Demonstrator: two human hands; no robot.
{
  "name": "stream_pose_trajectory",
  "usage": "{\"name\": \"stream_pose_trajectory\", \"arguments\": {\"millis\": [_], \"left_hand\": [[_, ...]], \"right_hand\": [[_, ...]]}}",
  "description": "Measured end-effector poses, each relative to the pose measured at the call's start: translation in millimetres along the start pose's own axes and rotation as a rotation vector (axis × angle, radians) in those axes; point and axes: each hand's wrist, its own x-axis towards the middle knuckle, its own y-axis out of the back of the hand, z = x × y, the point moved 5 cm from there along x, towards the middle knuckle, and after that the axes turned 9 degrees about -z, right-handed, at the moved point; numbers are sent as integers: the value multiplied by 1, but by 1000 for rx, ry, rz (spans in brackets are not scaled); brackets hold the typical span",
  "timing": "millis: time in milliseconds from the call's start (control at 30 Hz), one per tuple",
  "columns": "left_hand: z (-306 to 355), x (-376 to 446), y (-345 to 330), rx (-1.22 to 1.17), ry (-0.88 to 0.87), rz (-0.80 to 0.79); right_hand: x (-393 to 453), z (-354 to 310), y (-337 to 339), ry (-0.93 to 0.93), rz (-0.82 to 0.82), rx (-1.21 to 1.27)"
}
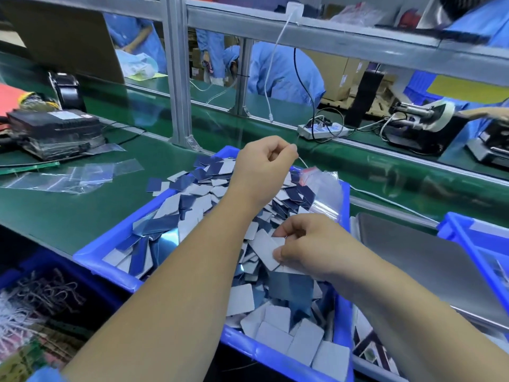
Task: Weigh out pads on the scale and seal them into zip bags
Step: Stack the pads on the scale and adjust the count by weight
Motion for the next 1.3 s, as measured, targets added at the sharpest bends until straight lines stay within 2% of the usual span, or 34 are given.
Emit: {"name": "stream_pose_trajectory", "arguments": {"millis": [133,400,467,600,667,767,1000,1300], "left_hand": [[-2,1,3,-31,0,11],[-8,7,-2,-7,37,-23],[-14,6,-10,32,91,-121],[-22,-2,-33,163,188,-434],[-24,-6,-39,148,228,-521],[-22,-5,-39,70,212,-509],[-23,-1,-31,-134,199,-473],[-26,2,-27,-47,212,-461]], "right_hand": [[-2,3,19,27,36,-65],[-2,25,80,50,226,109],[0,30,86,70,286,226],[6,34,90,154,400,416],[6,34,93,200,441,469],[6,33,96,234,459,524],[14,28,88,226,387,595],[7,32,100,184,449,505]]}}
